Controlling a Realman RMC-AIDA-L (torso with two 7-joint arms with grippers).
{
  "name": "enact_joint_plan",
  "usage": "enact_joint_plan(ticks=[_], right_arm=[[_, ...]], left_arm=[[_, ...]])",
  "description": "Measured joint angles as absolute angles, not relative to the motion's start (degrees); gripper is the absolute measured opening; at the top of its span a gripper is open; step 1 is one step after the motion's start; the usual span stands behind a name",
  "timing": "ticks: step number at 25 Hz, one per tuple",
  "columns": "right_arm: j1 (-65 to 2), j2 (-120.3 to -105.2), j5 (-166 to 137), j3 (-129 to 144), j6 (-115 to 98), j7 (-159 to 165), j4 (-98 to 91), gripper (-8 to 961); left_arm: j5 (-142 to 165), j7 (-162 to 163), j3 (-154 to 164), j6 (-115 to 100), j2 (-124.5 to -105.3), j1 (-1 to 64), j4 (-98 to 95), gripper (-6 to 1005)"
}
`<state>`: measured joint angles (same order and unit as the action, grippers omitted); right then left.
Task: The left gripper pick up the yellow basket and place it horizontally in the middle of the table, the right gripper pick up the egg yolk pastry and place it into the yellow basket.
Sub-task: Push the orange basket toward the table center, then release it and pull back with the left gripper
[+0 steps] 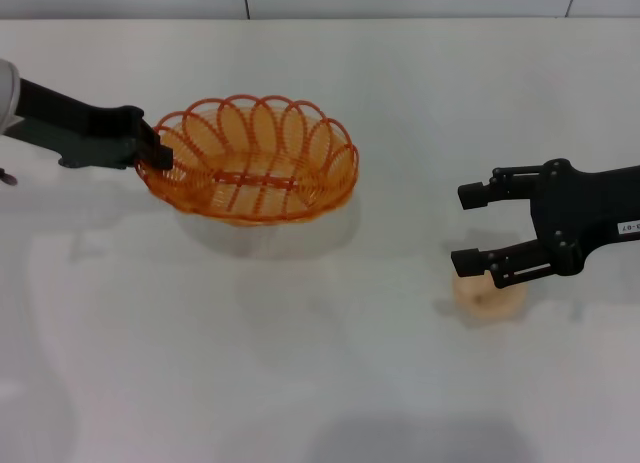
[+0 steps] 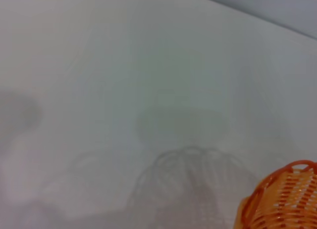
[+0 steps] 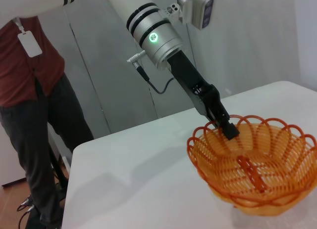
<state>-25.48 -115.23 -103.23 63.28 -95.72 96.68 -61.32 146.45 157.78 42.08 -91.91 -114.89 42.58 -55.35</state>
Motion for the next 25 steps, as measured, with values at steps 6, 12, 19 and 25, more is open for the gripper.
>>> enact_joint_plan(ticks=[6,12,19,25], right_arm=[[-25.57,-115.31,-103.21,63.42,-95.96,96.95,-61.33,857],[-25.66,-115.31,-103.18,63.30,-96.40,97.22,-61.35,857],[-25.63,-115.32,-103.18,63.49,-96.86,97.19,-61.45,856],[-25.84,-115.31,-103.18,63.60,-97.38,97.01,-61.45,856]], left_arm=[[148.55,158.37,42.10,-89.99,-115.88,43.32,-53.20,93],[149.02,158.38,42.71,-86.81,-116.78,43.49,-50.61,100],[148.58,158.29,42.89,-83.67,-118.07,43.22,-48.71,109],[148.36,158.16,43.10,-82.37,-118.91,43.66,-47.26,117]])
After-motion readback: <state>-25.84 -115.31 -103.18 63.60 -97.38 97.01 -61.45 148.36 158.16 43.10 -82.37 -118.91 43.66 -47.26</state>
